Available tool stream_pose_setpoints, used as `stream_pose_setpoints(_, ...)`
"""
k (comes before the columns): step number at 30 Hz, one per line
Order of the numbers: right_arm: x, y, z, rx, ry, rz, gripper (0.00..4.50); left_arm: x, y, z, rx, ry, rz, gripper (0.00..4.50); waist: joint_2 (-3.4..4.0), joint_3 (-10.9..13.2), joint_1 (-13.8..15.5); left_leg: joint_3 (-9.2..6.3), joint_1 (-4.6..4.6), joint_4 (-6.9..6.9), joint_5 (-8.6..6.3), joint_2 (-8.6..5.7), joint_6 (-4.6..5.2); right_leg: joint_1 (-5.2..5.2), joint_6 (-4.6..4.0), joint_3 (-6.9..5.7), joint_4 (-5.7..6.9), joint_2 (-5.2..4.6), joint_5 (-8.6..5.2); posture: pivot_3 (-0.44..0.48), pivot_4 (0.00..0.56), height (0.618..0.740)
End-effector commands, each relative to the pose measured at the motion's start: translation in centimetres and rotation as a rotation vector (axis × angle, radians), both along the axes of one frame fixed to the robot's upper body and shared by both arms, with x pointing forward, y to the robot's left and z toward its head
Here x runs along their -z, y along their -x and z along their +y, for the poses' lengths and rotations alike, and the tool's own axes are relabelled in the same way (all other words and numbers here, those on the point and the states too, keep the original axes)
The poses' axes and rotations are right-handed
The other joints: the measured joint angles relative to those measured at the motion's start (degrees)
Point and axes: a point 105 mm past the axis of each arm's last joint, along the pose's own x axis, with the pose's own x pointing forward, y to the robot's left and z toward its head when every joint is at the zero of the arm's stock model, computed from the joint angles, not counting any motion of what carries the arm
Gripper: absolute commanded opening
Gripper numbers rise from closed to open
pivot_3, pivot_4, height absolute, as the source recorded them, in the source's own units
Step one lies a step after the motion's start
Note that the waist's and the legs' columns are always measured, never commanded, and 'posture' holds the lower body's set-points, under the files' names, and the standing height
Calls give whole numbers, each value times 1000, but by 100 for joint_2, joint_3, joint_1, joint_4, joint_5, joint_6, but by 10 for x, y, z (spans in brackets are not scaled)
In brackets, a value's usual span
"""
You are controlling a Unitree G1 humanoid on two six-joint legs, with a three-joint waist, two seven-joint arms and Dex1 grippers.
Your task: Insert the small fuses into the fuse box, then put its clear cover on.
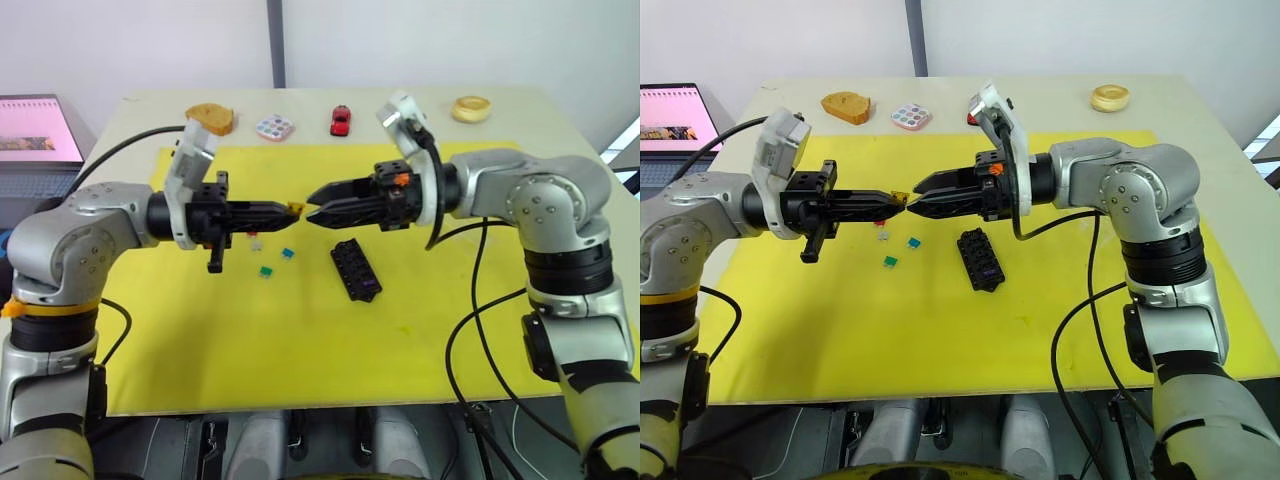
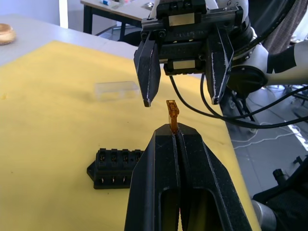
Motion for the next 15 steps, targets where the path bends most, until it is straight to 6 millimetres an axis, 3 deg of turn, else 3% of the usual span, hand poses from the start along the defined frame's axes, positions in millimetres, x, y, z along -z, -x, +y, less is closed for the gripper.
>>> stream_pose_setpoints(1, -11, 4, 1, -15, -35, -53, 2126, -8, 3, -3, 19, -13, -54, 0, 0, 0, 2, 0, 0, 0, 0, 0, 0, 0, 0, 0, 0, 1, 0, 0, 150, 740)
stream_pose_setpoints(15, -8, 5, 4, -22, -20, -54, 2126, -8, 4, -5, 25, -7, -58, 0, 0, 0, 3, 0, 0, 0, 2, 0, 2, 0, 0, 1, 0, 2, 0, 0, 150, 740)
